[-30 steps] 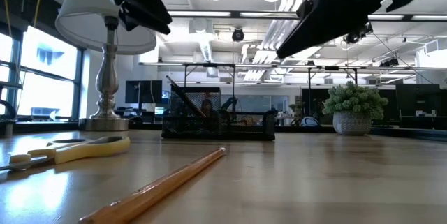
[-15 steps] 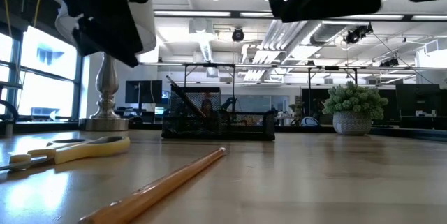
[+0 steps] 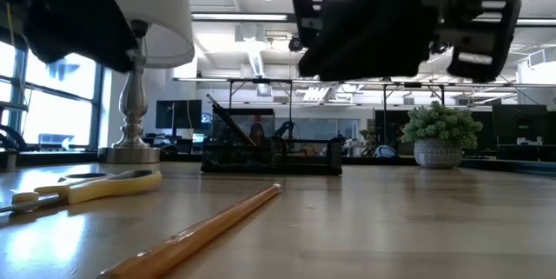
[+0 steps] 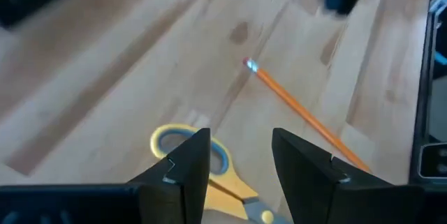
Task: Pick and place office supplies into organizer
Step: Put the orange pencil into the desk organizer
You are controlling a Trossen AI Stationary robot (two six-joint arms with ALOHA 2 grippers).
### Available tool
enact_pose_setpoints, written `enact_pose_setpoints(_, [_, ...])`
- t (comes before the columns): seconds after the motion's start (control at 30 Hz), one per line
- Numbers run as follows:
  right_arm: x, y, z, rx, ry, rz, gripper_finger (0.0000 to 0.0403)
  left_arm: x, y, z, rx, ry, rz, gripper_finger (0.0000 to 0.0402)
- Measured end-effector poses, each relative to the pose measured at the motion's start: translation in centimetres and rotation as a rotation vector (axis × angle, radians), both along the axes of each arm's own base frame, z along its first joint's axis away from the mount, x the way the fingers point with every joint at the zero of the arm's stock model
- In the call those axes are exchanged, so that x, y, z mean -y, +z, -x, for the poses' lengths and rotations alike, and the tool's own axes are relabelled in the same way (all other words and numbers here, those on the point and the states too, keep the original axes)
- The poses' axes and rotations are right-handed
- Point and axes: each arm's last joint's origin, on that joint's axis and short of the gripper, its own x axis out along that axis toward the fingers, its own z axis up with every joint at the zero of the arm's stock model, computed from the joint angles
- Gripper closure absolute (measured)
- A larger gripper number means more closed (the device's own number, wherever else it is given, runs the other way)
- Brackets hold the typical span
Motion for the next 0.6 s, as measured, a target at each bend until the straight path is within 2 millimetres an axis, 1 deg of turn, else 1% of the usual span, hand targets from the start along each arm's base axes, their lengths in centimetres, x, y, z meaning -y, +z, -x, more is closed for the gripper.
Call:
enact_pose_setpoints(0.13, [-0.3,-1.2,-1.0,-0.002,0.011,-0.002,0.0301,1.6,0.8,1.5,0.096,-0.001,-0.13,0.0259])
enact_pose_setpoints(0.2, [-0.2,-1.4,-1.7,-0.001,0.036,-0.027,0.0288,2.0,0.8,2.0,0.107,-0.01,-0.152,0.0259])
enact_pose_setpoints(0.27, [-0.2,-1.7,-2.6,-0.015,0.072,-0.06,0.0281,2.3,0.9,2.1,0.127,-0.005,-0.136,0.0259])
enact_pose_setpoints(0.37, [-0.2,-2.1,-4.2,-0.062,0.113,-0.089,0.0281,2.6,0.9,2.3,0.134,-0.003,-0.111,0.0259])
enact_pose_setpoints(0.47, [-0.2,-2.8,-5.6,-0.133,0.123,-0.077,0.0286,2.9,0.9,2.5,0.138,-0.007,-0.098,0.0259])
enact_pose_setpoints(0.6, [-0.1,-3.9,-6.6,-0.209,0.132,-0.079,0.0297,3.1,0.9,2.6,0.142,-0.012,-0.096,0.0259])
